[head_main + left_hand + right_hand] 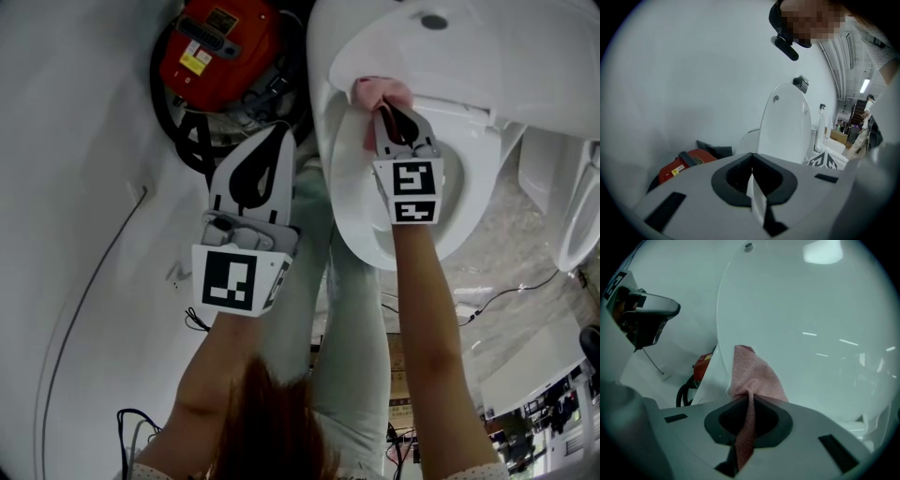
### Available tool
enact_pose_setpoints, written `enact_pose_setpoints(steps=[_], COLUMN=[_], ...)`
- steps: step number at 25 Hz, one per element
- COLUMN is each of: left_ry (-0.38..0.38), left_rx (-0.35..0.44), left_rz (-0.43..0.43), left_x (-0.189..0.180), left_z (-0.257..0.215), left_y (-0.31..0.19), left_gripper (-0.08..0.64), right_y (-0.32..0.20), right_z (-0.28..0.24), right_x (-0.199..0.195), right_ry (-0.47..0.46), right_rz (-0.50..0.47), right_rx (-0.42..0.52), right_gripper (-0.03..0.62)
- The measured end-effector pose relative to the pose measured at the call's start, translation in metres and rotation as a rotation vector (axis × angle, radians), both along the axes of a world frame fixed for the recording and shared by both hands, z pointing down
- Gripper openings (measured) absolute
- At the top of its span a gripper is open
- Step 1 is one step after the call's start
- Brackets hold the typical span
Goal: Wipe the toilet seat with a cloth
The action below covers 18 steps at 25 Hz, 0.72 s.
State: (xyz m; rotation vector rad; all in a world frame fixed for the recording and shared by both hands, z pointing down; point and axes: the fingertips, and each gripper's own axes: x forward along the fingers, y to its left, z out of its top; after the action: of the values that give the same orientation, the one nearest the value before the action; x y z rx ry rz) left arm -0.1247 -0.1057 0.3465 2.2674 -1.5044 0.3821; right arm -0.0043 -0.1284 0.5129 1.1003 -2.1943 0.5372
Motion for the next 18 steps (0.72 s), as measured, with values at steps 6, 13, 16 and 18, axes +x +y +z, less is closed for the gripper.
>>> enact_pose_setpoints(steps=[6, 13, 16, 18], left_ry=[-0.01, -0.009, -0.001, -0.003], left_rx=[-0.01, 0.003, -0.021, -0.019], left_rz=[0.024, 0.036, 0.048, 0.052], left_x=[0.009, 0.023, 0.031, 0.034], left_z=[0.0, 0.0, 0.002, 0.002], left_y=[0.004, 0.006, 0.011, 0.011], left_gripper=[0.002, 0.002, 0.002, 0.002], right_y=[0.004, 0.01, 0.008, 0.007], right_z=[0.001, 0.006, 0.007, 0.006], right_x=[0.01, 0.042, 0.053, 0.064], right_ry=[0.039, 0.048, 0.06, 0.066], right_rz=[-0.035, -0.004, -0.002, 0.008], right_rx=[0.027, 0.015, 0.015, 0.018], right_gripper=[0.026, 0.026, 0.026, 0.026])
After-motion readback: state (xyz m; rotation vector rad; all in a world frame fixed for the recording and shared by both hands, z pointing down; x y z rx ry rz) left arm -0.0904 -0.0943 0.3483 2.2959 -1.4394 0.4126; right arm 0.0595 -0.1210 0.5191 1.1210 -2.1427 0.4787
